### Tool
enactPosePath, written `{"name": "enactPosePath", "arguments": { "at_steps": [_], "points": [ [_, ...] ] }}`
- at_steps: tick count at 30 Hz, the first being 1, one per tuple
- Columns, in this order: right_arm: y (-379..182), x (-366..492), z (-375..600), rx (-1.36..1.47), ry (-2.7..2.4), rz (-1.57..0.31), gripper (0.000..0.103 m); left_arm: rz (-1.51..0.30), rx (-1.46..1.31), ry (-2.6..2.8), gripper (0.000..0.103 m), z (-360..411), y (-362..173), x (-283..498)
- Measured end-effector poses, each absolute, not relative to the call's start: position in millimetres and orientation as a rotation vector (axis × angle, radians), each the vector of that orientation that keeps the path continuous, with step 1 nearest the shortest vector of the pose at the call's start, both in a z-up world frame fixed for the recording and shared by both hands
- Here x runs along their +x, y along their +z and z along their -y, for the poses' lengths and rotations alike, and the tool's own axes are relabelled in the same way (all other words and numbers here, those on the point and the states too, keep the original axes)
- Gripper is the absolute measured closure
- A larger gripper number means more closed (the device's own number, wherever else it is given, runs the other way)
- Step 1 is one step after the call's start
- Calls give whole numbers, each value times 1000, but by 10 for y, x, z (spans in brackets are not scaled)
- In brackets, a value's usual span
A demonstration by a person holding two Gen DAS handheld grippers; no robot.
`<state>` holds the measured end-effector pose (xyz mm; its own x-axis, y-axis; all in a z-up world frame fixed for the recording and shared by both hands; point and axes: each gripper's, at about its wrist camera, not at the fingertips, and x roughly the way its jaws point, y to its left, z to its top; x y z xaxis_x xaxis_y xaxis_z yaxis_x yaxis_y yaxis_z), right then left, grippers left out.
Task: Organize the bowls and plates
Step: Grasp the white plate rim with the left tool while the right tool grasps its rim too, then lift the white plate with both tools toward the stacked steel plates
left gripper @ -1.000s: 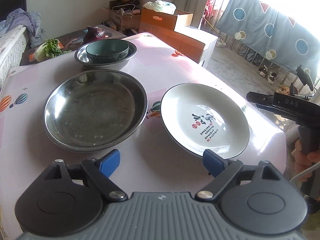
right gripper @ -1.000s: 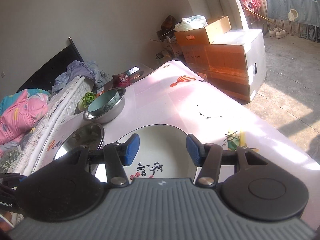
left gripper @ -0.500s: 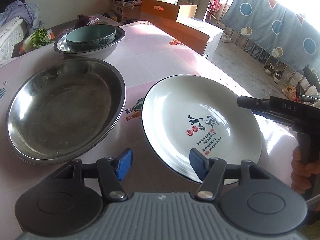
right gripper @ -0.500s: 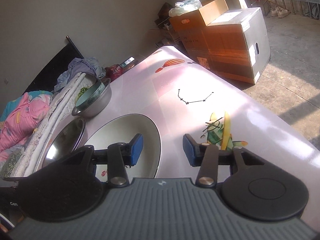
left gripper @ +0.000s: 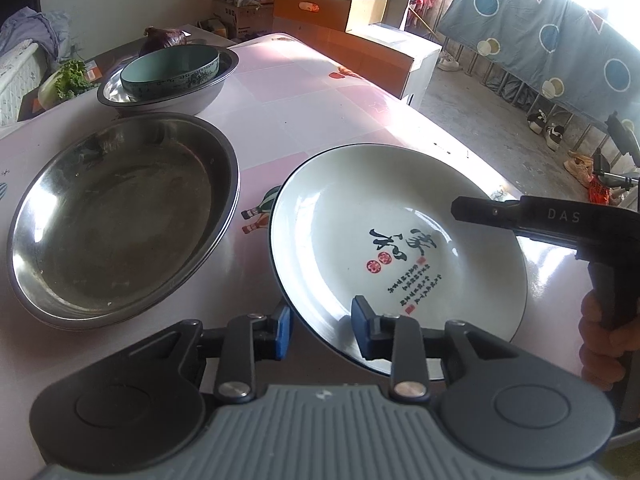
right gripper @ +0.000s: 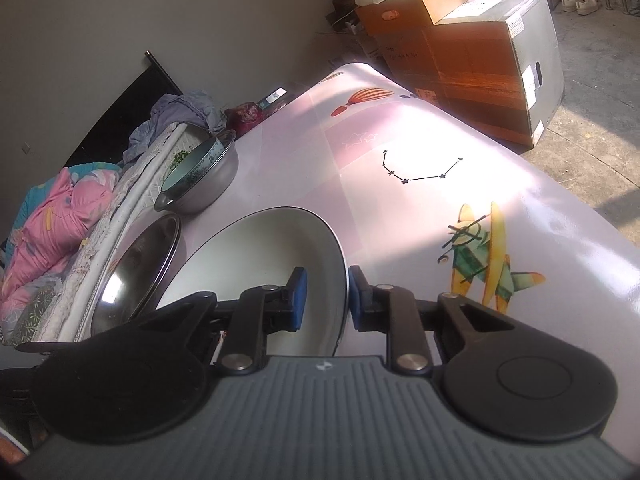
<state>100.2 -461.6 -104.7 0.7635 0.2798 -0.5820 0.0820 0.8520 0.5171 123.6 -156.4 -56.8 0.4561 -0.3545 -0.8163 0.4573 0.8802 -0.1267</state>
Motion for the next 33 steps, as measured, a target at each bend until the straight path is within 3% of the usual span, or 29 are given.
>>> {"name": "enactPosePath", "arguments": {
  "at_steps": [17,33],
  "points": [
    [-965,100,3807,534,218,-795,79,-1017,55,-465,71,661,-520,313],
    [-883,199,2811,447,344,-820,78,-948,-77,-306,67,-196,-515,-20]
  ]
}}
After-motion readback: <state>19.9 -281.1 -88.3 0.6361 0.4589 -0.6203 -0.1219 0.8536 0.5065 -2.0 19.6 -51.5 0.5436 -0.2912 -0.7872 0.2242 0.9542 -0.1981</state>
